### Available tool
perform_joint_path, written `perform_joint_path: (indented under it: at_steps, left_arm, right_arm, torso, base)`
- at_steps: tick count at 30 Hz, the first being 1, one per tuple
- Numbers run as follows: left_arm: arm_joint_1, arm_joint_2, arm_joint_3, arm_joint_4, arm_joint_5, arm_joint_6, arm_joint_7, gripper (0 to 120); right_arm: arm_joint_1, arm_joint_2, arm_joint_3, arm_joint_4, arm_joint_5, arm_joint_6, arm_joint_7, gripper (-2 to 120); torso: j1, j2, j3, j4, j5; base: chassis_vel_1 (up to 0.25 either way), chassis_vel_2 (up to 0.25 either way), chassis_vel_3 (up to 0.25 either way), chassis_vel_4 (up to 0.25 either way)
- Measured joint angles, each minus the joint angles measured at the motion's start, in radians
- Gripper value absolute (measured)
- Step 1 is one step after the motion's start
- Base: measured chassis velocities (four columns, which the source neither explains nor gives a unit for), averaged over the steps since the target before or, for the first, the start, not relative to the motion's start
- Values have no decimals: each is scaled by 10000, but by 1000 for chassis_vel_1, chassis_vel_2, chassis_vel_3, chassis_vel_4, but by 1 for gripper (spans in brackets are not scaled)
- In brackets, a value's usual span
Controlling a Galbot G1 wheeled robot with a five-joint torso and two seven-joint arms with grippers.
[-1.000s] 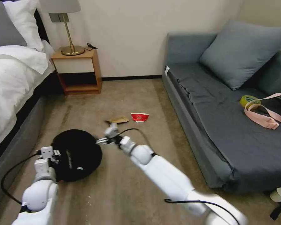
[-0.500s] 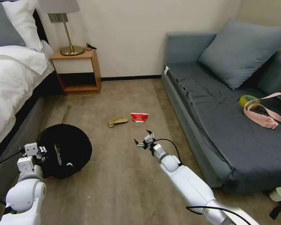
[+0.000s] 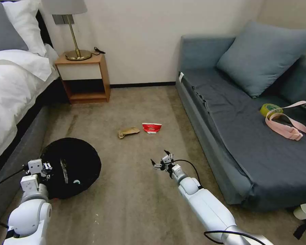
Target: Pick up the trash bin, then pick up the garbage on the floor and place it into the trash bin.
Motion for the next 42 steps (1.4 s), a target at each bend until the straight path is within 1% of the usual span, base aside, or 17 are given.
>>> perform_joint_path:
  at_steps: [6,14,15,17,21,23,24,26,29,32,33,35,37,39,40,41,42]
  left_arm:
    - [29,1,-3,-3,31,-25,14,4]
    - [-30,55,-20,35,26,-44,20,4]
    - [-44,57,-19,50,22,-46,26,4]
    - [-61,59,-8,84,21,-51,28,4]
    - [-97,56,32,161,33,-56,33,4]
    - [-107,55,38,182,37,-57,34,4]
    - [-124,56,42,194,51,-65,32,4]
    - [-140,52,57,222,57,-71,32,4]
    - [-143,49,72,237,59,-69,40,4]
    - [-151,50,85,236,65,-77,31,4]
    - [-153,50,104,233,66,-75,31,4]
    - [-154,51,105,231,66,-75,31,4]
    - [-176,57,142,177,105,-63,5,4]
    - [-182,52,160,167,111,-53,5,4]
    - [-183,45,174,149,130,-35,-1,4]
    - [-186,34,193,134,157,-33,0,4]
    - [-183,28,197,134,174,-30,-1,4]
  right_arm:
    - [152,95,-92,-15,-1,27,-64,100]
    - [205,163,-195,-52,-71,48,-66,100]
    - [212,165,-206,-56,-83,55,-65,100]
    - [220,177,-238,-69,-109,85,-65,100]
    - [236,172,-254,-77,-210,169,-63,100]
    - [232,169,-263,-79,-268,191,-63,100]
    - [226,177,-276,-77,-377,257,-63,100]
    - [200,166,-308,-64,-581,389,-65,100]
    - [163,150,-385,5,-916,568,-104,100]
    - [114,51,-610,333,-1379,882,-279,100]
    - [87,-26,-837,537,-1481,937,-395,100]
    - [85,-33,-859,558,-1487,940,-403,100]
    - [124,-246,-1594,1151,-1540,986,-568,100]
    - [146,-271,-1780,1283,-1552,1015,-603,100]
    - [189,-302,-2042,1475,-1569,1040,-624,100]
    - [258,-338,-2289,1666,-1564,1039,-631,100]
    - [300,-365,-2468,1789,-1534,1008,-647,100]
  torso:
    - [0,-1,0,0,-1]
    - [0,0,1,0,0]
    - [0,0,1,-4,-4]
    - [0,0,0,1,3]
    - [0,-1,1,-3,-4]
    - [0,-2,1,-3,1]
    - [0,-1,0,2,4]
    - [0,-1,0,-2,-6]
    - [0,-3,2,0,5]
    - [0,-2,1,-2,-8]
    - [1,-3,4,-3,4]
    - [1,-3,3,-2,5]
    - [1,-2,1,-2,-4]
    - [2,-3,3,-4,0]
    - [1,-2,1,1,6]
    - [1,-2,1,-4,-7]
    - [2,-3,3,-3,-6]
  base:
    - [-102,116,108,-116]
    - [-211,228,214,-216]
    - [-239,266,238,-267]
    - [-303,271,272,-275]
    - [-299,288,304,-299]
    - [-302,340,358,-340]
    - [-384,340,368,-367]
    - [-371,342,371,-354]
    - [-340,370,371,-384]
    - [-374,362,362,-379]
    - [-359,335,365,-380]
    - [-359,335,365,-380]
    - [-339,350,337,-338]
    - [-320,335,310,-349]
    - [-351,318,310,-300]
    - [-351,294,289,-300]
    - [-265,294,289,-243]
